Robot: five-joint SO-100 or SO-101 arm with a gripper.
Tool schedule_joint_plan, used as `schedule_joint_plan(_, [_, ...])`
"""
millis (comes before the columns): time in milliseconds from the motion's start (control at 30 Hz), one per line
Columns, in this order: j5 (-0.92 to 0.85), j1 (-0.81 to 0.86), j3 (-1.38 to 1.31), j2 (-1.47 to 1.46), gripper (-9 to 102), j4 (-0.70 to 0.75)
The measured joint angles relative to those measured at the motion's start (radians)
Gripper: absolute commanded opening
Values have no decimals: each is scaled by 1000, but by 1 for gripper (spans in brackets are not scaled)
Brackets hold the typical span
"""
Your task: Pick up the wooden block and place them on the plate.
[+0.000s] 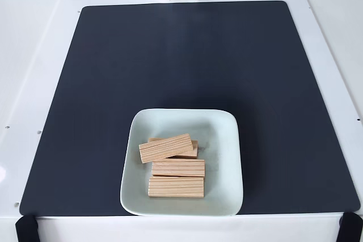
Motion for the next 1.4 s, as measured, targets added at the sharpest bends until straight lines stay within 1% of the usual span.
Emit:
schedule_joint_plan(167, [0,-17,476,407,0,-456])
schedule_joint_plan(233, [0,-18,663,561,0,-604])
schedule_joint_plan(267, [0,-18,752,637,0,-652])
schedule_joint_plan(333, [0,-6,908,781,0,-692])
schedule_joint_plan(433, [0,8,1098,996,0,-704])
schedule_joint_plan(467, [-2,8,1123,1048,0,-696])
schedule_joint_plan(533, [-3,-3,1129,1094,0,-630])
schedule_joint_plan(700, [-6,-55,1152,1045,0,-425])
schedule_joint_plan(767, [-6,-61,1154,1042,0,-301])
schedule_joint_plan(933, [-6,-61,1154,1042,0,72])
schedule_joint_plan(1000, [-6,-61,1154,1042,0,183])
schedule_joint_plan(1167, [-6,-60,1154,1066,0,252])
schedule_joint_plan(1300, [-6,6,1154,1115,-1,360])
schedule_joint_plan(1400, [-6,48,1146,1115,0,387])
